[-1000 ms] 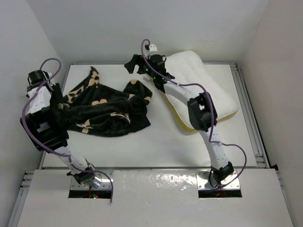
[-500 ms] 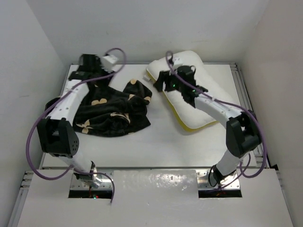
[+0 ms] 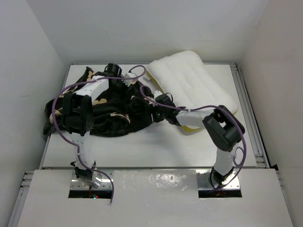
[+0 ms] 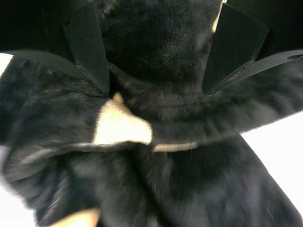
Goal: Put the pillow into the pillowcase
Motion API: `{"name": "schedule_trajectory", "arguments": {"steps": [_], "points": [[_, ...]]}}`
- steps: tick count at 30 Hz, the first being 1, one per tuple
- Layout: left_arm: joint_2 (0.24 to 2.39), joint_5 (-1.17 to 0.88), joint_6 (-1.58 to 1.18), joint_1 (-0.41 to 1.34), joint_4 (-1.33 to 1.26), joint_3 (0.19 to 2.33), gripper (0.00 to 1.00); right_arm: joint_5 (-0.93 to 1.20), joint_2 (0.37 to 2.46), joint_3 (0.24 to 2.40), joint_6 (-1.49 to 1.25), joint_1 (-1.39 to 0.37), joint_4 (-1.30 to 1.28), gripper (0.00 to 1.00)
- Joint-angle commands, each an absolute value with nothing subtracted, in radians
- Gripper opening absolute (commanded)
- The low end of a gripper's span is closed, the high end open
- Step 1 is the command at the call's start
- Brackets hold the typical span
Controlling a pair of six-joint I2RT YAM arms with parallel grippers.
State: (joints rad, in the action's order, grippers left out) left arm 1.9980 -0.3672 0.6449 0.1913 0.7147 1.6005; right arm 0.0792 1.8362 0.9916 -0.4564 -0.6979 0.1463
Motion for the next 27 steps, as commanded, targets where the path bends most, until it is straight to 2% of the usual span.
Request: {"name": "schedule_trajectory", "arguments": {"steps": [1,2,4,5,6,8,9,10,11,16,18,21,27], "points": [[2.017,-0.407,0.626,0.161,0.732,1.574,0.76,0.037,1.911,0.994,-0.491,-0.716,0.258,0.61],[2.017,-0.41,0.615,0.155,0.717,1.559,0.75,0.031,1.931,1.003,-0.498,-0.729,0.236,0.6],[2.019,-0.41,0.592,0.153,0.693,1.545,0.61,0.073,1.972,1.005,-0.526,-0.727,0.262,0.54],[2.025,-0.413,0.585,0.147,0.696,1.549,0.52,0.089,1.98,1.0,-0.552,-0.721,0.271,0.51],[2.034,-0.422,0.58,0.143,0.715,1.574,0.35,0.104,1.983,0.991,-0.56,-0.721,0.288,0.45],[2.042,-0.446,0.578,0.13,0.745,1.607,0.17,0.11,1.974,0.977,-0.566,-0.718,0.308,0.32],[2.043,-0.452,0.572,0.124,0.765,1.636,0.0,0.115,1.964,0.948,-0.572,-0.716,0.328,0.22],[2.04,-0.453,0.548,0.111,0.768,1.65,0.0,0.12,1.956,0.927,-0.606,-0.704,0.395,0.09],[2.037,-0.459,0.539,0.104,0.769,1.663,0.0,0.127,1.93,0.902,-0.624,-0.695,0.429,0.0],[2.003,-0.398,0.434,0.022,0.749,1.755,0.0,0.166,1.79,0.73,-0.709,-0.615,0.544,0.0],[1.996,-0.266,0.368,0.0,0.691,1.776,0.0,0.155,1.674,0.63,-0.706,-0.597,0.546,0.0],[1.988,-0.138,0.258,-0.101,0.618,1.781,0.0,0.147,1.51,0.507,-0.649,-0.575,0.467,0.0],[2.029,-0.037,0.23,-0.124,0.586,1.782,0.0,0.147,1.187,0.319,-0.533,-0.6,0.262,0.0]]}}
